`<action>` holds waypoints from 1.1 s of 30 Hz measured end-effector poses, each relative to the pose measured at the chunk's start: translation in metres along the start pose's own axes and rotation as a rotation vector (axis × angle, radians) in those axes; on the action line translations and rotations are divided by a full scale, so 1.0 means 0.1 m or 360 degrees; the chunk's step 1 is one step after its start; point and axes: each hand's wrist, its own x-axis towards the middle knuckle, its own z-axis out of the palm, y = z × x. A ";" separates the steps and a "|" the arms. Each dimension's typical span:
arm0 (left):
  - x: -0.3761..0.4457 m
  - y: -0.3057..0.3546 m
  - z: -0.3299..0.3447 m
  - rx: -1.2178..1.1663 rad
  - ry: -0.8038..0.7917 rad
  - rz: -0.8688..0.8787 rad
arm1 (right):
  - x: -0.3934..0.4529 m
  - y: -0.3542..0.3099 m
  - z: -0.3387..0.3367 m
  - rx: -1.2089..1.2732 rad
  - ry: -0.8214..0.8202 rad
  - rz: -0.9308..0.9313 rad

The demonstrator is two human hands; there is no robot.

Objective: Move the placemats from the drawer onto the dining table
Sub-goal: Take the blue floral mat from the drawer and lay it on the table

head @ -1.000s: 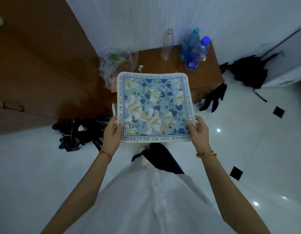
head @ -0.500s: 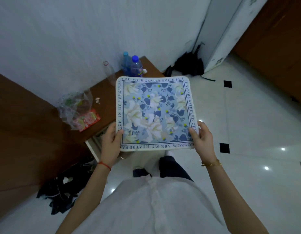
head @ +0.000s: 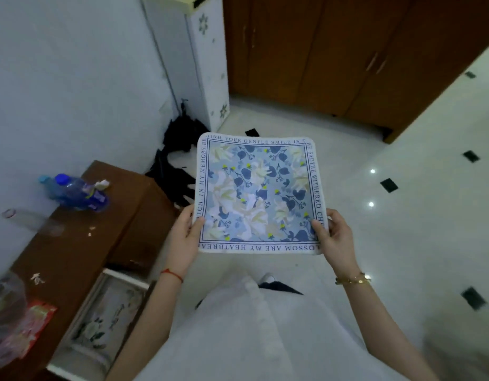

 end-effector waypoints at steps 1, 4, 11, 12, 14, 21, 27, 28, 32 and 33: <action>0.08 0.05 0.21 0.0006 -0.0057 0.0016 | 0.04 0.04 -0.19 0.0007 0.0066 0.0018; 0.32 0.21 0.85 0.0035 -0.0222 0.0057 | 0.14 0.14 -0.73 0.0052 0.0257 0.0068; 0.82 0.62 2.25 0.0199 -0.0665 0.0186 | 0.19 0.56 -1.67 0.0202 0.0772 0.0251; 0.88 0.67 2.46 0.0220 -0.0727 0.0210 | 0.20 0.61 -1.77 0.0224 0.0839 0.0280; 1.01 0.76 2.88 0.0246 -0.0863 0.0234 | 0.24 0.71 -1.99 0.0252 0.0972 0.0336; 1.44 1.02 4.58 0.0276 -0.1283 0.0281 | 0.57 1.12 -2.90 0.0239 0.1378 0.0444; 1.76 1.41 6.32 0.0231 -0.1626 0.0420 | 1.09 1.26 -3.98 0.0301 0.1740 0.0432; 1.78 1.49 6.61 0.0212 -0.1687 0.0431 | 1.15 1.27 -4.17 0.0330 0.1788 0.0424; 1.73 1.80 7.70 0.0203 -0.1940 0.0456 | 1.27 1.31 -4.84 0.0344 0.2028 0.0462; 1.70 1.86 7.96 0.0221 -0.2004 0.0460 | 1.27 1.35 -4.97 0.0339 0.2093 0.0498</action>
